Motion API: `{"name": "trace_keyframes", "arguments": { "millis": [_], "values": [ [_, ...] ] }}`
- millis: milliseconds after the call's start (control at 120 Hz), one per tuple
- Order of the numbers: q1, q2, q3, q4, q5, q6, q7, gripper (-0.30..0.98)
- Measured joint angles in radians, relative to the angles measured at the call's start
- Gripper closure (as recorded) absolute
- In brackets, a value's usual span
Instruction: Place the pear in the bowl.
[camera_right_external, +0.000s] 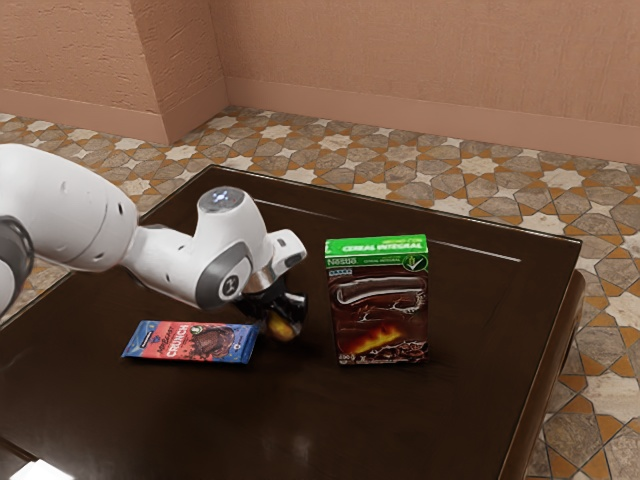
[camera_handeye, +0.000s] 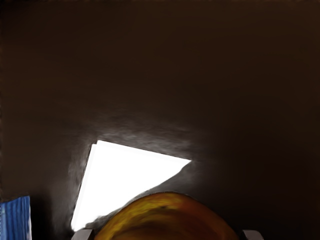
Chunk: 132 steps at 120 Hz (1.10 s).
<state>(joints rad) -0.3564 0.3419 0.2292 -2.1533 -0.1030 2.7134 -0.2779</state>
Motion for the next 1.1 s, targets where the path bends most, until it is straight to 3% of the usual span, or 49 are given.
{"name": "trace_keyframes", "arguments": {
  "millis": [133,242,375,650,892,1100],
  "values": [
    [0.0,-0.051,0.026,0.025,0.016,-0.008,-0.003,0.62],
    [-0.001,-0.065,0.101,0.119,0.033,-0.047,-0.006,0.71],
    [0.014,-0.002,0.168,0.241,0.048,-0.1,-0.008,0.72],
    [0.065,0.148,0.177,0.387,0.055,-0.159,-0.022,0.72],
    [0.071,0.159,0.175,0.427,0.026,-0.184,0.018,0.34],
    [0.071,0.157,0.174,0.429,0.003,-0.193,0.078,0.14]
  ]
}}
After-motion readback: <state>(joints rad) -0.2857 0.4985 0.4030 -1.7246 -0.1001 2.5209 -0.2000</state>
